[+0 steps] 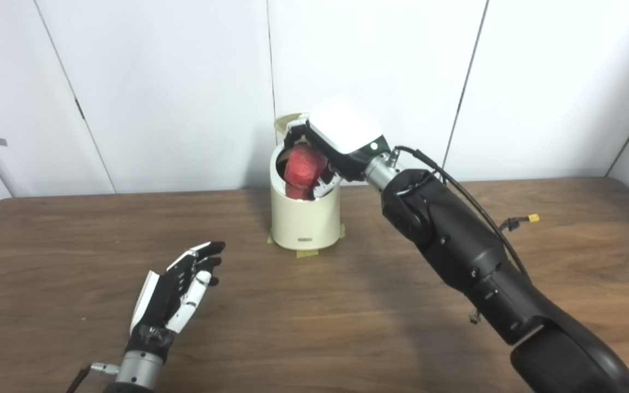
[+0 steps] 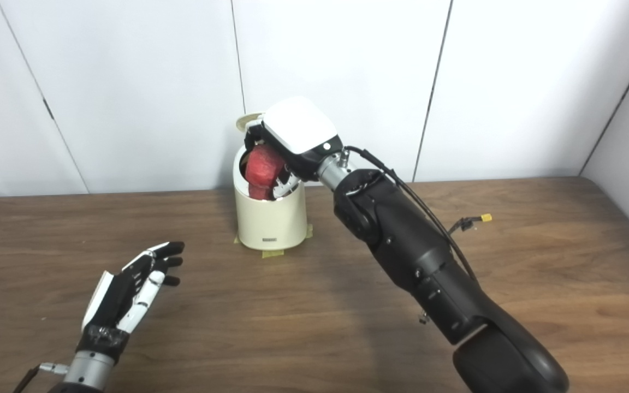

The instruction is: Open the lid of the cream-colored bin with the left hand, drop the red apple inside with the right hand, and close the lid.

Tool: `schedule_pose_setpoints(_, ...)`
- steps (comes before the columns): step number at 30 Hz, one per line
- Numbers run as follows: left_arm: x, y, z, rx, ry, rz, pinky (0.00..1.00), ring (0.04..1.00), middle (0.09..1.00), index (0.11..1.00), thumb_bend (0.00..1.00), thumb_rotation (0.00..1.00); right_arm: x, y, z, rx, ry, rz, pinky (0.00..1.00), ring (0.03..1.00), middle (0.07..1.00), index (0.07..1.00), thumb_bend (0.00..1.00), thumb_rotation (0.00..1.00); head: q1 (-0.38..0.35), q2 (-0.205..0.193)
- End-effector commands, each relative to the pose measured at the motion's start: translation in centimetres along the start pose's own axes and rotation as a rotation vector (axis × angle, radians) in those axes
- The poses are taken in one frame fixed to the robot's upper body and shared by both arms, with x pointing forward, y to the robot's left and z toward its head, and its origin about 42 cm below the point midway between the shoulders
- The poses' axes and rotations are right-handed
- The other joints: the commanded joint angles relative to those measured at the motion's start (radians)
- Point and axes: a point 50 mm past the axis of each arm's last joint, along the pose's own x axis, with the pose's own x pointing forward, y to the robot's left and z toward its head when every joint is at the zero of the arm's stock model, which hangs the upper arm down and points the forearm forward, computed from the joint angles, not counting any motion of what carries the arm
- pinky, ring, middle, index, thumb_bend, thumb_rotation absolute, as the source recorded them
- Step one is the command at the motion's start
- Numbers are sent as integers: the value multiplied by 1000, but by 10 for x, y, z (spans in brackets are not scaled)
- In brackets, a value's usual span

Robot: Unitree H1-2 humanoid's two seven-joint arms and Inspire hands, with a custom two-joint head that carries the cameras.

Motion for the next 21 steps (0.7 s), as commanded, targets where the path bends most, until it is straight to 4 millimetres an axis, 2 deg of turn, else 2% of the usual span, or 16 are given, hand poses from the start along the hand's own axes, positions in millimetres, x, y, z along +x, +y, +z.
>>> schedule_pose_setpoints(1, 10, 6, 19, 20, -83, 13, 669, 800, 842, 801, 316, 759, 14, -33, -6, -39, -5, -78, 368, 473, 656, 603, 965, 188, 0, 0)
schedule_pose_setpoints(6, 10, 6, 19, 20, -81, 12, 663, 801, 843, 801, 317, 761, 13, -35, -6, -49, 14, -70, 327, 434, 677, 614, 959, 199, -1, 0)
schedule_pose_setpoints(21, 10, 6, 19, 28, -84, 10, 666, 799, 841, 801, 305, 763, 12, -38, -6, -85, 27, -110, 359, 471, 682, 617, 970, 217, -1, -3)
